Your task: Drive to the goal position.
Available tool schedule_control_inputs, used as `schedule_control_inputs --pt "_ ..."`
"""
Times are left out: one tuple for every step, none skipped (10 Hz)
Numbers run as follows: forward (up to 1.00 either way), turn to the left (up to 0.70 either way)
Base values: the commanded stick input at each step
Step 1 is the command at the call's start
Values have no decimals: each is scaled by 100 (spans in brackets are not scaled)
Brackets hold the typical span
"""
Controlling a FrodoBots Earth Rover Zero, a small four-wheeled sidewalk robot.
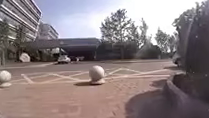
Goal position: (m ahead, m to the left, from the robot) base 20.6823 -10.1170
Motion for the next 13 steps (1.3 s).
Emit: schedule_control_inputs --pt "45 0" --pt "45 0" --pt "45 0" --pt "64 0" --pt "70 0" --pt "70 0" --pt "70 0" --pt "70 0" --pt "70 0" --pt "70 -2" --pt "70 -14" --pt "70 -14" --pt "70 -14"
